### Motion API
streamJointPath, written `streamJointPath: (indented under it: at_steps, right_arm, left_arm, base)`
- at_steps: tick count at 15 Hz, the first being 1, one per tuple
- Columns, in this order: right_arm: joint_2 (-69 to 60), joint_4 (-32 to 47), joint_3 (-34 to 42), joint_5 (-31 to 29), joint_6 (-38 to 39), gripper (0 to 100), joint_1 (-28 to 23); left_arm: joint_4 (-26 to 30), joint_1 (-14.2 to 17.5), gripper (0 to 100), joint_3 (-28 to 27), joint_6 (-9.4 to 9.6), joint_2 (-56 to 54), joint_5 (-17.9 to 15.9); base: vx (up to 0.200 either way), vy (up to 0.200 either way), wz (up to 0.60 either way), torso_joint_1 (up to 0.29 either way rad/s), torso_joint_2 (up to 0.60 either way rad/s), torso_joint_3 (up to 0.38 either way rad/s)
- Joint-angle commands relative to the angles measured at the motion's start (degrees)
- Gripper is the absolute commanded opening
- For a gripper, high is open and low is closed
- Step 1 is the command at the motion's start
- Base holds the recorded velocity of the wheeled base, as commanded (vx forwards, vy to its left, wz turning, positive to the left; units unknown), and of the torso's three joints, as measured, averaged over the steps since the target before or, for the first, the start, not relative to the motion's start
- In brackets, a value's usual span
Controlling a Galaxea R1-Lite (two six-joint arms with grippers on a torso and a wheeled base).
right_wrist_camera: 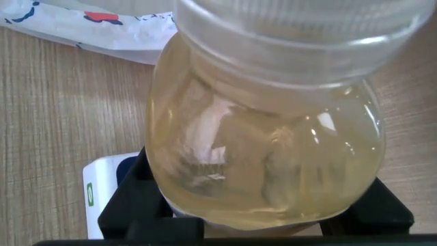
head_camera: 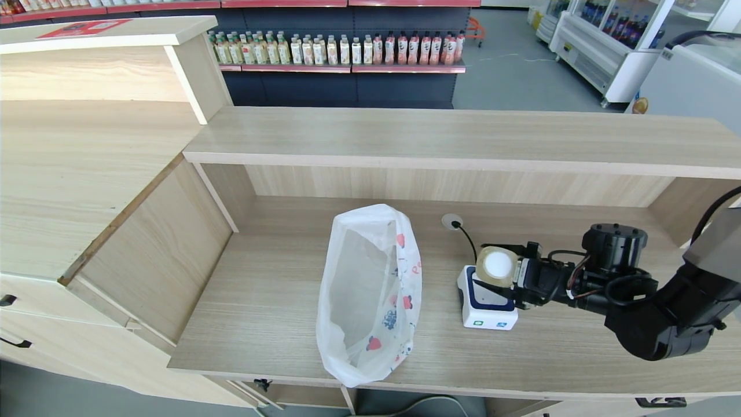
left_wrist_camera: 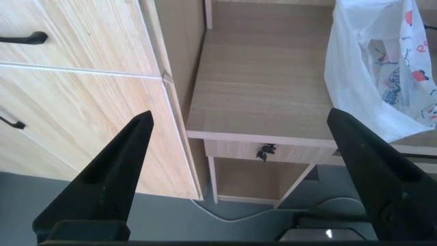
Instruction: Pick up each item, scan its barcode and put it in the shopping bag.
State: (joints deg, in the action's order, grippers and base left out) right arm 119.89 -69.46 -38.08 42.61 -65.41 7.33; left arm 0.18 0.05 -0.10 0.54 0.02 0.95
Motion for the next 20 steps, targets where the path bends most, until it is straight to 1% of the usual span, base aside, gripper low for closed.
streamJointPath:
  at_steps: [1, 3, 7, 10, 12, 14, 15, 16, 17, 18, 19, 20]
  right_arm:
    - [1.39, -0.15, -0.24, 0.02, -0.50, 0, 0.23]
    - [1.48, -0.06, -0.24, -0.07, -2.44, 0, 0.14]
    - [1.92, -0.15, -0.68, -0.07, -3.23, 0, 0.14]
    - [1.83, -0.15, -0.59, -0.07, -3.23, 0, 0.14]
    - [0.25, -0.15, -0.94, -0.07, -1.91, 0, 0.06]
    - [-10.29, 1.00, -1.47, -0.77, 15.76, 0, -2.49]
    - [-15.66, 3.19, -1.47, -2.70, 22.44, 0, -3.20]
    - [-21.81, 6.62, -2.17, -4.81, 27.62, 0, -3.20]
    - [-25.85, 9.78, -2.17, -5.34, 30.43, 0, -3.02]
    - [-31.30, 15.32, -1.38, -5.60, 32.54, 0, -3.20]
    - [-32.88, 17.17, -0.85, -5.87, 33.69, 0, -3.20]
    - [-36.75, 21.65, 0.03, -10.26, 43.35, 0, -2.93]
  left_arm:
    - [-0.01, 0.04, 100, 0.01, -0.01, -0.02, 0.02]
    - [-0.01, 0.04, 100, 0.01, -0.01, -0.02, 0.02]
    - [-0.01, 0.04, 100, 0.01, -0.01, -0.02, 0.02]
    - [-0.01, 0.04, 100, 0.01, -0.01, -0.02, 0.02]
    - [-0.01, 0.04, 100, 0.01, -0.01, -0.02, 0.02]
    - [-0.01, 0.04, 100, 0.01, -0.01, -0.02, 0.02]
    - [-0.01, 0.04, 100, 0.01, -0.01, -0.02, 0.02]
    - [-0.01, 0.04, 100, 0.01, -0.01, 0.06, 0.02]
    - [-0.01, 0.04, 100, 0.01, -0.01, -0.02, 0.02]
    - [-0.01, 0.04, 100, 0.01, -0.01, -0.02, 0.02]
    - [-0.01, 0.04, 100, 0.01, -0.01, -0.02, 0.02]
    - [-0.01, 0.04, 100, 0.01, -0.01, -0.02, 0.02]
  base:
    - [0.000, 0.000, 0.00, 0.000, 0.00, 0.000]
    - [0.000, 0.000, 0.00, 0.000, 0.00, 0.000]
    - [0.000, 0.000, 0.00, 0.000, 0.00, 0.000]
    - [0.000, 0.000, 0.00, 0.000, 0.00, 0.000]
    - [0.000, 0.000, 0.00, 0.000, 0.00, 0.000]
    - [0.000, 0.000, 0.00, 0.000, 0.00, 0.000]
    - [0.000, 0.000, 0.00, 0.000, 0.00, 0.000]
    - [0.000, 0.000, 0.00, 0.000, 0.00, 0.000]
    - [0.000, 0.000, 0.00, 0.000, 0.00, 0.000]
    - [0.000, 0.000, 0.00, 0.000, 0.00, 0.000]
    - [0.000, 0.000, 0.00, 0.000, 0.00, 0.000]
    - [0.000, 0.000, 0.00, 0.000, 0.00, 0.000]
